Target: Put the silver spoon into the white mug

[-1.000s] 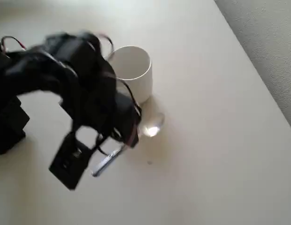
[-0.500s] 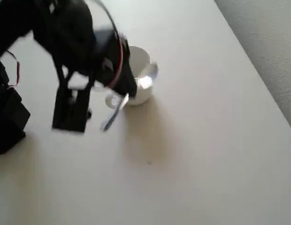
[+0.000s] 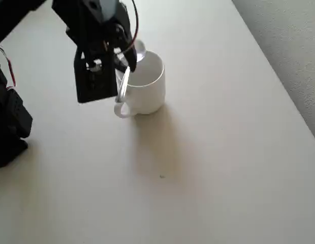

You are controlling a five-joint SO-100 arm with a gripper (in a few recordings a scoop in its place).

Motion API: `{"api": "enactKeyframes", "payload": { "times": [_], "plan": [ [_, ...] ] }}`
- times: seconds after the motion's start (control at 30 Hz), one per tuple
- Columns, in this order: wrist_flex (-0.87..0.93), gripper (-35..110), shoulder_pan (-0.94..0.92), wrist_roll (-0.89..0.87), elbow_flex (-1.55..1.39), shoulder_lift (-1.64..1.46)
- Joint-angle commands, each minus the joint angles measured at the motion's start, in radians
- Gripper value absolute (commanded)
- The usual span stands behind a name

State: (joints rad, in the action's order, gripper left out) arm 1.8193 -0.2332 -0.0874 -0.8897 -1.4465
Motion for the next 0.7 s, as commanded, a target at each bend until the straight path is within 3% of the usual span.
{"api": "enactKeyframes", "payload": {
  "times": [0.0,0.3,0.4,0.53,0.67],
  "plan": [
    [-0.06,-2,-0.031,0.02,-0.097,-0.095],
    [-0.11,-1,-0.043,0.025,-0.132,-0.029],
    [-0.11,8,-0.041,0.029,-0.132,0.0],
    [-0.109,33,-0.035,0.055,-0.132,0.02],
    [-0.089,34,-0.035,0.066,-0.132,-0.032]
  ]
}}
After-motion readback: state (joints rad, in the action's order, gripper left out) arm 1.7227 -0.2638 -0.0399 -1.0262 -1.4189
